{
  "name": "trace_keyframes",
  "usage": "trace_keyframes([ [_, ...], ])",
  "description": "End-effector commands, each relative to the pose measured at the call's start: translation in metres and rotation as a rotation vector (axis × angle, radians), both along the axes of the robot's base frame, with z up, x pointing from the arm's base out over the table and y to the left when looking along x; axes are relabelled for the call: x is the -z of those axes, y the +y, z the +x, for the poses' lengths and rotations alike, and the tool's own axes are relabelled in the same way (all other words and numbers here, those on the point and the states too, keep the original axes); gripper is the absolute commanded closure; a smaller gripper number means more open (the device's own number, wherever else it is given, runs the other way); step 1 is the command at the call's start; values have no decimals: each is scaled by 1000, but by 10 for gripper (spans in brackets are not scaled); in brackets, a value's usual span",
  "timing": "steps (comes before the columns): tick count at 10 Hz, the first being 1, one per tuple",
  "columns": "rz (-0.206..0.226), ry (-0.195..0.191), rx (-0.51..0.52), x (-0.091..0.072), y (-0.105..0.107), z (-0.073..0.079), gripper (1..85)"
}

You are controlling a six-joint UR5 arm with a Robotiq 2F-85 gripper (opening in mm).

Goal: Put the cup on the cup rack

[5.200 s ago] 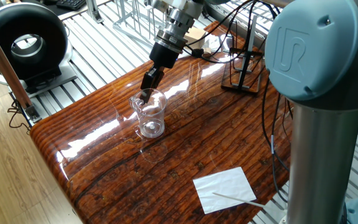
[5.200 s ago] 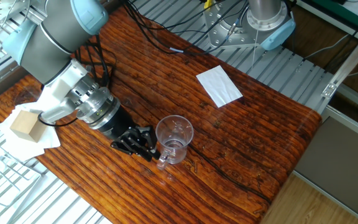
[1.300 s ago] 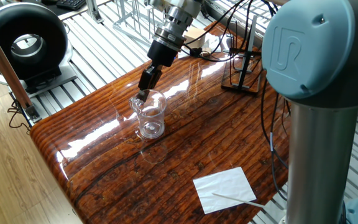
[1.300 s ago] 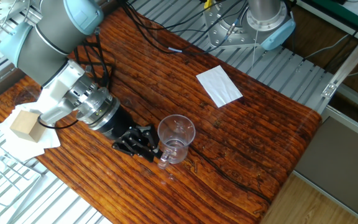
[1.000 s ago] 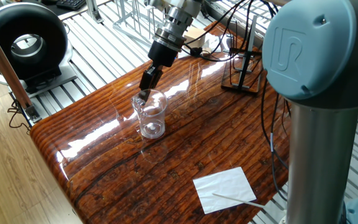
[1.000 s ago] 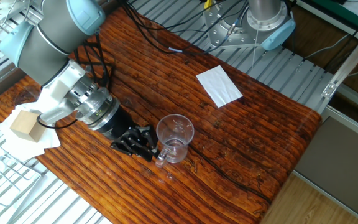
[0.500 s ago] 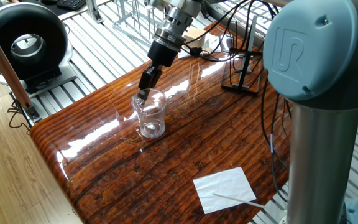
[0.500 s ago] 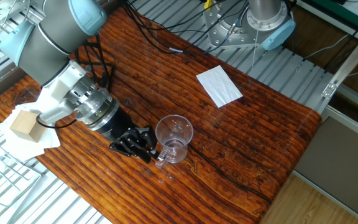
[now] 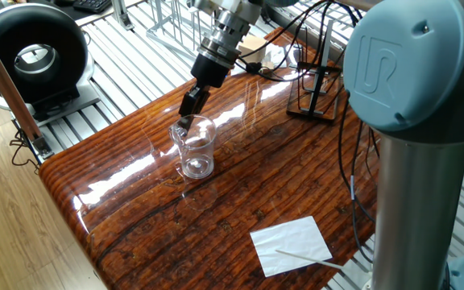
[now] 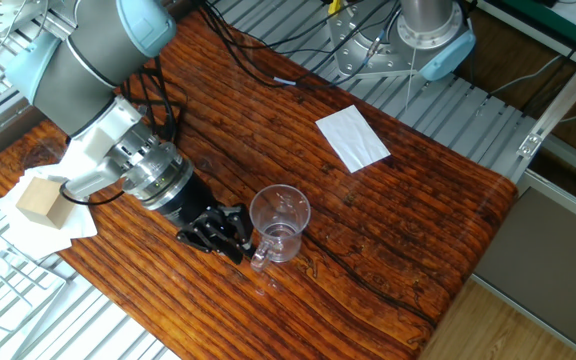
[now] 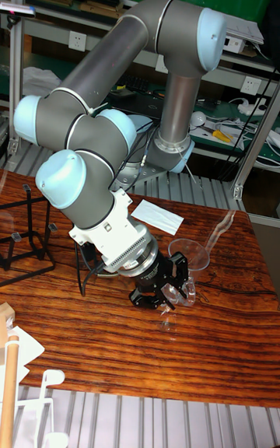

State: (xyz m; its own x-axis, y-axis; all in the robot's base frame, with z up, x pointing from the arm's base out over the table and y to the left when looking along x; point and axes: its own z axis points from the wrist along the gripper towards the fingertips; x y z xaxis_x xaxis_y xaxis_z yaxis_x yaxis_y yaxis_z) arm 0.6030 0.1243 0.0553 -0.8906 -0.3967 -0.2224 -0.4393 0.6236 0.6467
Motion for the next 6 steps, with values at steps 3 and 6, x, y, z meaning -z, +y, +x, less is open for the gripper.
trace_keyframes([
  [3,12,19,-42,-5,-2,-11,527],
  [6,10,19,-45,-5,-2,-11,523],
])
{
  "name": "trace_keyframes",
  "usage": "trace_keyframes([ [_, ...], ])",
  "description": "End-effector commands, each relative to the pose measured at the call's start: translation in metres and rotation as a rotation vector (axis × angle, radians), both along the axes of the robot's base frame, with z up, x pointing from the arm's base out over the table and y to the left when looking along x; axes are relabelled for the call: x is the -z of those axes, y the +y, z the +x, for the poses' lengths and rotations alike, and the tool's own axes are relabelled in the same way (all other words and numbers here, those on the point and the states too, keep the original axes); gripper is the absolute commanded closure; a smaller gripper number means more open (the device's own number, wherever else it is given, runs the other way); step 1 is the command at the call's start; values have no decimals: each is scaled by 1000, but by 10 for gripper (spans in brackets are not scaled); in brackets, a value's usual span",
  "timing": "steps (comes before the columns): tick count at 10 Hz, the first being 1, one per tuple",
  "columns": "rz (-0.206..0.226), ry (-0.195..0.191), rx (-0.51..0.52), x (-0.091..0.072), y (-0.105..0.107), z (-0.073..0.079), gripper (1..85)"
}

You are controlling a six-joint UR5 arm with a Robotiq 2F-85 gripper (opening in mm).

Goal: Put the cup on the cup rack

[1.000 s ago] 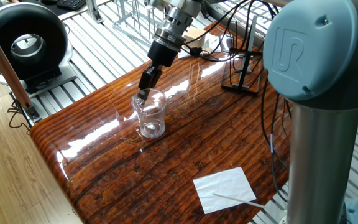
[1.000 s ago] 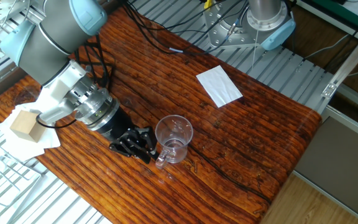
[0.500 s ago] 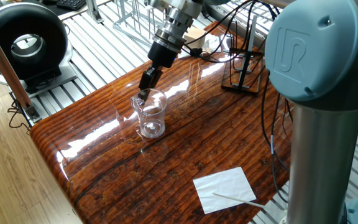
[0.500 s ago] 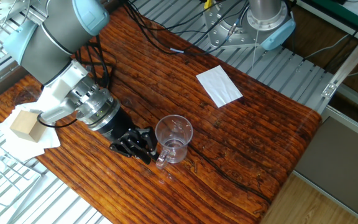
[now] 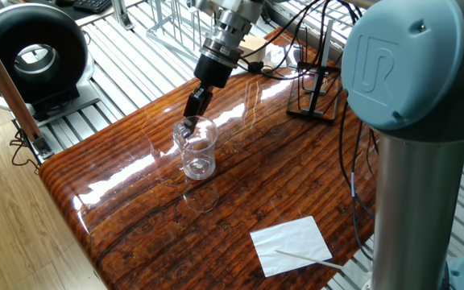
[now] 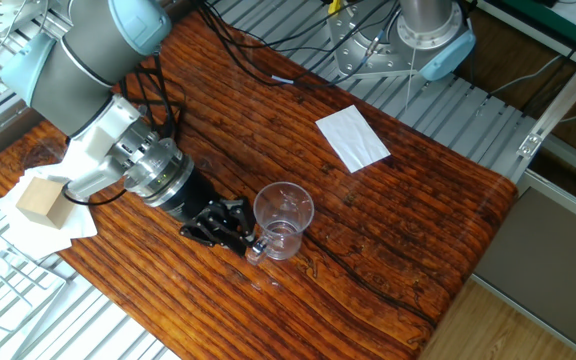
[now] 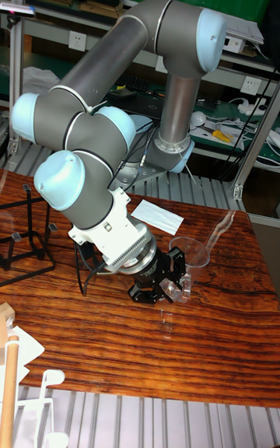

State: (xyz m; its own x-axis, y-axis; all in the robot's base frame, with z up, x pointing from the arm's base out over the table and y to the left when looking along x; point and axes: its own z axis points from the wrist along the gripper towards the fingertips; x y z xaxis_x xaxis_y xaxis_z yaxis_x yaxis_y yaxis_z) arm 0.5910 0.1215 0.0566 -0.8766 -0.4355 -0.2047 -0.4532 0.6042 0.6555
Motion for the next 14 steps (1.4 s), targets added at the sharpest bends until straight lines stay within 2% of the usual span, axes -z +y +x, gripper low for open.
trace_keyframes([
  [1,10,-3,4,-3,1,2,523],
  [4,14,-1,6,-3,2,2,520],
  [8,26,-20,15,3,8,6,483],
  [14,27,-36,32,12,19,6,483],
])
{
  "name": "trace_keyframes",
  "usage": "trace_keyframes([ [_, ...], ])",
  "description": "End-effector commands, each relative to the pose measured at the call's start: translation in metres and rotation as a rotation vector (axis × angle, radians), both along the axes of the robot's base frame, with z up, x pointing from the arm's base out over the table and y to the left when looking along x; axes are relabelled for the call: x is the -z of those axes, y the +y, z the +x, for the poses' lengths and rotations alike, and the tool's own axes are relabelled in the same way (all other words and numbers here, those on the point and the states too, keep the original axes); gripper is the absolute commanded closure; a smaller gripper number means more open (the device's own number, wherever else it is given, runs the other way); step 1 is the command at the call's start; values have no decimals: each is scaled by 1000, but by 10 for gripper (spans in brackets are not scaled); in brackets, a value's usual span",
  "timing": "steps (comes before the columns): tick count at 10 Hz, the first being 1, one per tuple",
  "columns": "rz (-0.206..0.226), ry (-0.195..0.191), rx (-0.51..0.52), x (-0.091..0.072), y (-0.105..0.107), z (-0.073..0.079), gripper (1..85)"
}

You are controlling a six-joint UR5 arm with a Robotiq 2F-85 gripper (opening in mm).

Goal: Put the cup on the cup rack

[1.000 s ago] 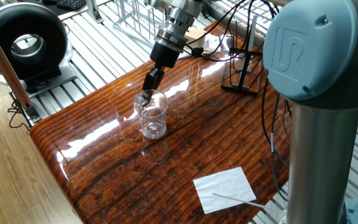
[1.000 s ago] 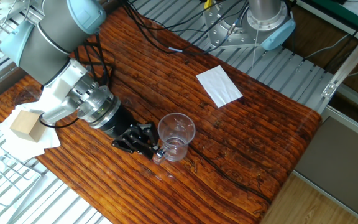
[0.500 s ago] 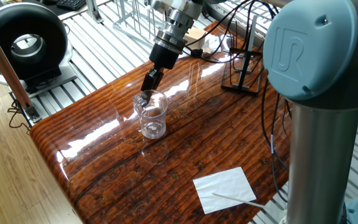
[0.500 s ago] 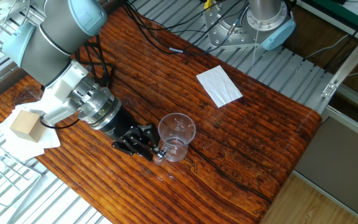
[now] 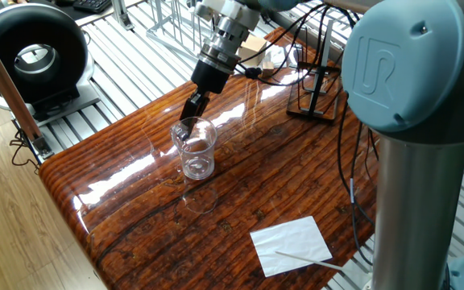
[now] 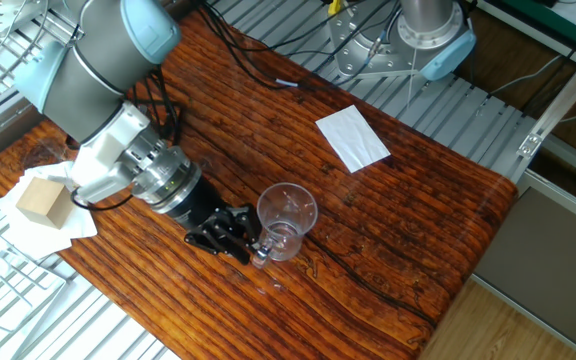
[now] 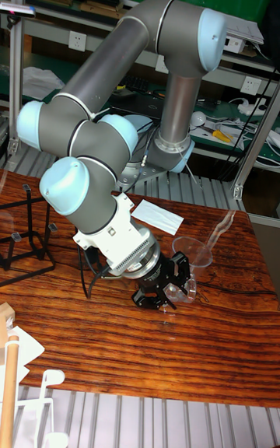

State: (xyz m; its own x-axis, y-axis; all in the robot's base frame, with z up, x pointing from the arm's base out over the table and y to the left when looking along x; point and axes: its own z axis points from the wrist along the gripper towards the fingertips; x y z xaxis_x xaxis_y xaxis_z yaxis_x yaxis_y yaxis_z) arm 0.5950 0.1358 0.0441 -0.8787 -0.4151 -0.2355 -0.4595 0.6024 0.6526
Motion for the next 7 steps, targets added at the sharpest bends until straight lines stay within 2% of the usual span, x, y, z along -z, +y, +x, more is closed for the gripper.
trace_keyframes([
  [1,13,-8,15,0,5,2,483],
  [7,20,-4,15,0,10,0,490],
])
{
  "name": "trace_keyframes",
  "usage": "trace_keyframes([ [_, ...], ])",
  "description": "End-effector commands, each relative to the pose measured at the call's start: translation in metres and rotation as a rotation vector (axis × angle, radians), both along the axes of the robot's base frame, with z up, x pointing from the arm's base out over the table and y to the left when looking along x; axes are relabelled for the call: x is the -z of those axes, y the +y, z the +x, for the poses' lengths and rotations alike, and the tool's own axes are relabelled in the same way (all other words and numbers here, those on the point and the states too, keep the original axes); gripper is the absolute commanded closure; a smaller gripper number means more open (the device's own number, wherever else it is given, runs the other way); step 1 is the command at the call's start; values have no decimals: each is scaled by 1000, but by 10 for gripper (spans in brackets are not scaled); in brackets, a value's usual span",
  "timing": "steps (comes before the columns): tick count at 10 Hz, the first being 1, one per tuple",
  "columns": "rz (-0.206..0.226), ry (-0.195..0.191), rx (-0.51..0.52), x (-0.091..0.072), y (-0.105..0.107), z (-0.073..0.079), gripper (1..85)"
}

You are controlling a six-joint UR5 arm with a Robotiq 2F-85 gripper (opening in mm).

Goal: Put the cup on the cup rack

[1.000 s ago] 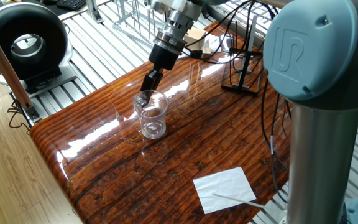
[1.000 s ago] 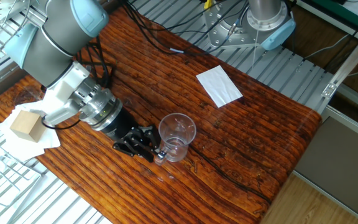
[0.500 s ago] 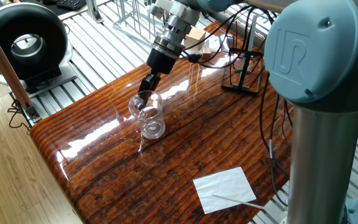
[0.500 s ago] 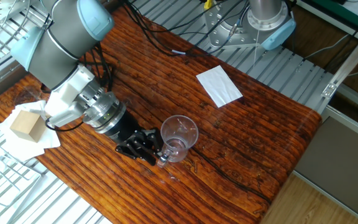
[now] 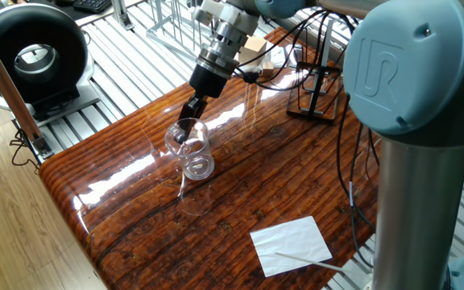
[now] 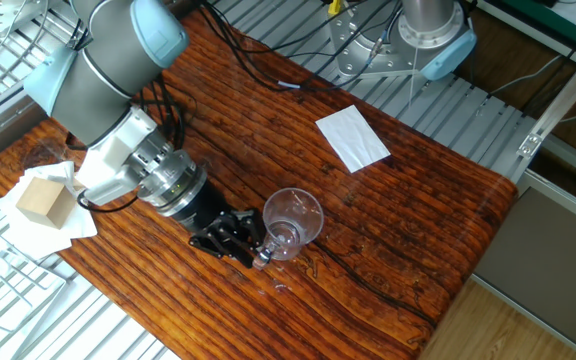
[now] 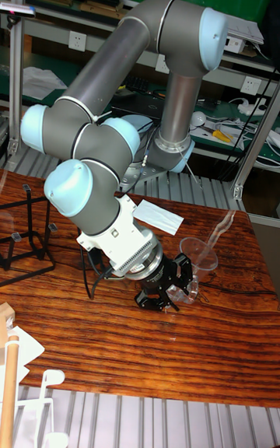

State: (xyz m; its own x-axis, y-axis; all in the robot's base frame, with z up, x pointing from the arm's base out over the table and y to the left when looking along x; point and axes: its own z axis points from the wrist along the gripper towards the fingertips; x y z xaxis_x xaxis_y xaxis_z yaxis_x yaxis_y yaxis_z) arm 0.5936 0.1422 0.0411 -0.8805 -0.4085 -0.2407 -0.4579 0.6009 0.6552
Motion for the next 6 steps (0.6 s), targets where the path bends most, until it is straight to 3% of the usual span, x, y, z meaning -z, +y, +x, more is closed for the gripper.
trace_keyframes([
  [1,14,9,14,-3,5,1,523],
  [3,18,59,33,-10,8,-5,687],
  [4,16,94,43,-14,9,-10,843],
  [6,28,129,42,-23,17,-15,847],
])
